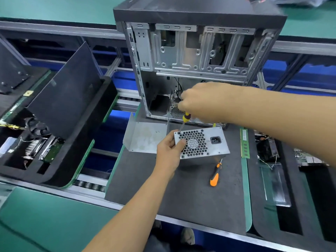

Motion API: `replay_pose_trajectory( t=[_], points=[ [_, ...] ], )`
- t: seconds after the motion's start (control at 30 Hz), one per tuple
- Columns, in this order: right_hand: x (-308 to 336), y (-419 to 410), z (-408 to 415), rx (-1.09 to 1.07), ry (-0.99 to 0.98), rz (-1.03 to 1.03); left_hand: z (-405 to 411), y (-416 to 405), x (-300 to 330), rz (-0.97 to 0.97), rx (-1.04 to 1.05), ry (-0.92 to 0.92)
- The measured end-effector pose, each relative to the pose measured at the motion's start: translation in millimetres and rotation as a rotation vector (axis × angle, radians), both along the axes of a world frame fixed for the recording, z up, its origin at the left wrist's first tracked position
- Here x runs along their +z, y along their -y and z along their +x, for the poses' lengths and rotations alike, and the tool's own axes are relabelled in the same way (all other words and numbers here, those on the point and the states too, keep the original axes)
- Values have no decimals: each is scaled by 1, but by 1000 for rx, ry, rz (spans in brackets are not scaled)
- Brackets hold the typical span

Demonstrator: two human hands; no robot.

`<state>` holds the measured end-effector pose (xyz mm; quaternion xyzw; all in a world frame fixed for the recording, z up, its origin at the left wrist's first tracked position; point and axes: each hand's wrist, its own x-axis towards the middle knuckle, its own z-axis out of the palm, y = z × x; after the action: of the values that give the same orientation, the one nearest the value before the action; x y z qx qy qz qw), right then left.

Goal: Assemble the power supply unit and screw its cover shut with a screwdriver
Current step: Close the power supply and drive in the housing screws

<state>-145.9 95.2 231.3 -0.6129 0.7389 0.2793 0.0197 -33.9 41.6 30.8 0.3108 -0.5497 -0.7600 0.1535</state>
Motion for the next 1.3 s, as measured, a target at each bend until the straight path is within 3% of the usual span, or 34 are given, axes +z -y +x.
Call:
replay_pose_trajectory(
  t=[0.13,0.23,0.3,0.47,0.73,0.8,0.9,1.0,1.17,1.3],
  points=[
    [2,14,2,-99,41,7,4,1,-5,17,-4,2],
    [6,22,2,-241,69,146,6,2,-6,42,-10,16],
    [9,18,8,-225,119,178,5,3,-5,57,-5,23],
    [10,14,18,-84,15,41,4,2,-3,86,1,24],
    [0,16,16,-383,214,-22,-1,5,5,38,-28,22],
    [3,14,16,-299,220,5,0,5,4,67,-23,24],
    [2,12,21,-113,56,-17,-1,4,3,107,-10,30],
    [-3,16,23,-133,26,-72,-2,4,3,112,-6,39],
    [-6,16,14,-327,149,-67,-3,5,3,132,-15,29],
    [1,14,16,-99,81,10,-3,4,1,141,-5,37]
  ],
)
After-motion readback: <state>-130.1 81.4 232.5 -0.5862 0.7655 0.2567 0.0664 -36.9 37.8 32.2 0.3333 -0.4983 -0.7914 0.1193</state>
